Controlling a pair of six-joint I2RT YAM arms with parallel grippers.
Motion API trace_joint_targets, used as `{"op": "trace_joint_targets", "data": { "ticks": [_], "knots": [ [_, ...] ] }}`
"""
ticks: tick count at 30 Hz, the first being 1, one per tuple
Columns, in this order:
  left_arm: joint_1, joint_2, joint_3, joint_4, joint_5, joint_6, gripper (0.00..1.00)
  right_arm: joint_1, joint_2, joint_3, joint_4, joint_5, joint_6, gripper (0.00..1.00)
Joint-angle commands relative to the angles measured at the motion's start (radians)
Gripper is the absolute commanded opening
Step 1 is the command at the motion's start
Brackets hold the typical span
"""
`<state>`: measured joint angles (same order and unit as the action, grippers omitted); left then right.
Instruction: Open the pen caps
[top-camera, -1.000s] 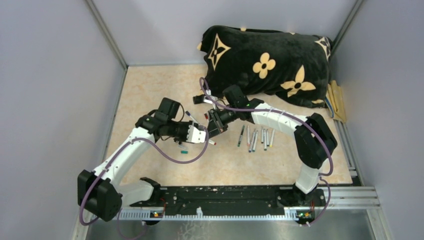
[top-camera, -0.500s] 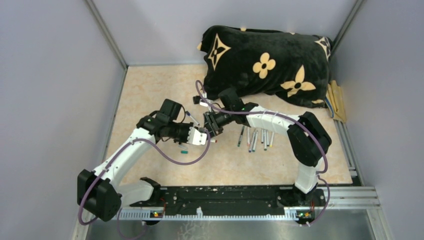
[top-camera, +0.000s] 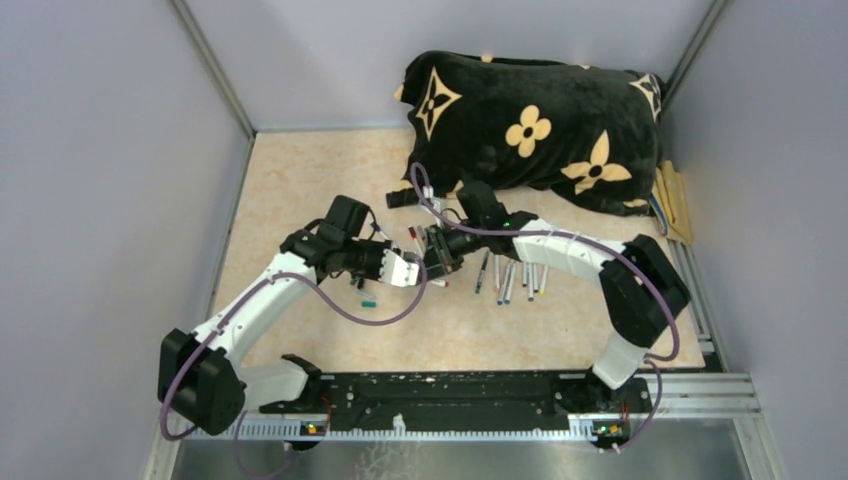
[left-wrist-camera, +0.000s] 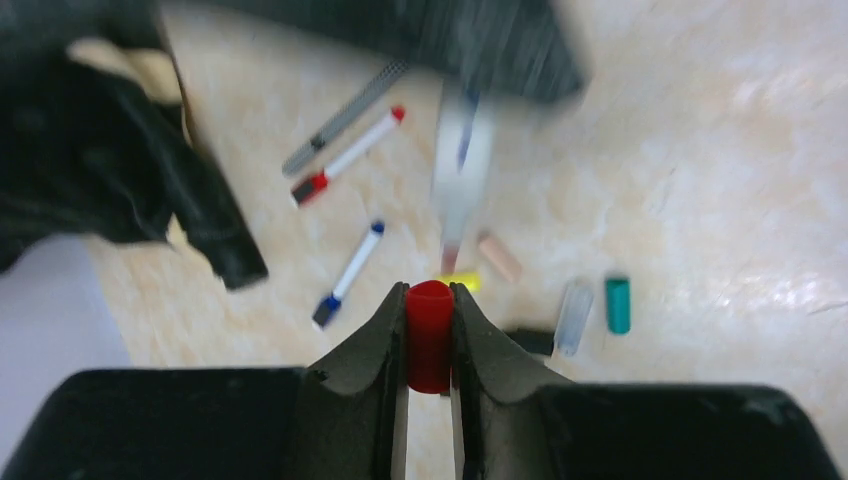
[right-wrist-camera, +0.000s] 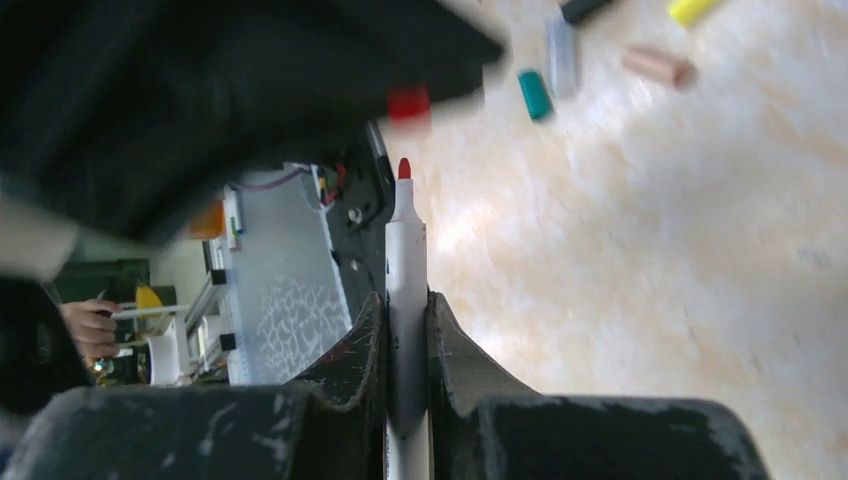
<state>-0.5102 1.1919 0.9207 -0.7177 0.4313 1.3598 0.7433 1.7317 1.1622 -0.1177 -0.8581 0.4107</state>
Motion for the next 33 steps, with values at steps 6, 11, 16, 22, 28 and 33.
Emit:
{"op": "trace_joint_targets", "data": {
  "ticks": [6, 11, 16, 22, 28, 33],
  "knots": [
    [0.201, 0.115, 0.027, 0.058, -0.119, -0.015, 0.00, -0.103, -0.190, -0.134, -0.253, 0.104, -0.109, 0.00],
    [0.277, 0.188, 0.053, 0.099, -0.065, -0.106, 0.00, -0.131, -0.269, -0.155, -0.267, 0.374, -0.079, 0.00],
    [0.287, 0.272, 0.052, 0.174, -0.044, -0.274, 0.00, -0.152, -0.359, -0.213, -0.256, 0.816, 0.002, 0.00],
    [0.326, 0.390, 0.062, 0.250, -0.038, -0.399, 0.00, -0.157, -0.393, -0.307, -0.195, 1.024, 0.068, 0.00],
    [0.358, 0.466, 0.084, 0.268, -0.037, -0.445, 0.00, -0.159, -0.372, -0.359, -0.167, 1.126, 0.097, 0.00],
    [0.360, 0.490, 0.089, 0.297, -0.035, -0.472, 0.01, -0.163, -0.351, -0.381, -0.145, 1.165, 0.096, 0.00]
  ]
}}
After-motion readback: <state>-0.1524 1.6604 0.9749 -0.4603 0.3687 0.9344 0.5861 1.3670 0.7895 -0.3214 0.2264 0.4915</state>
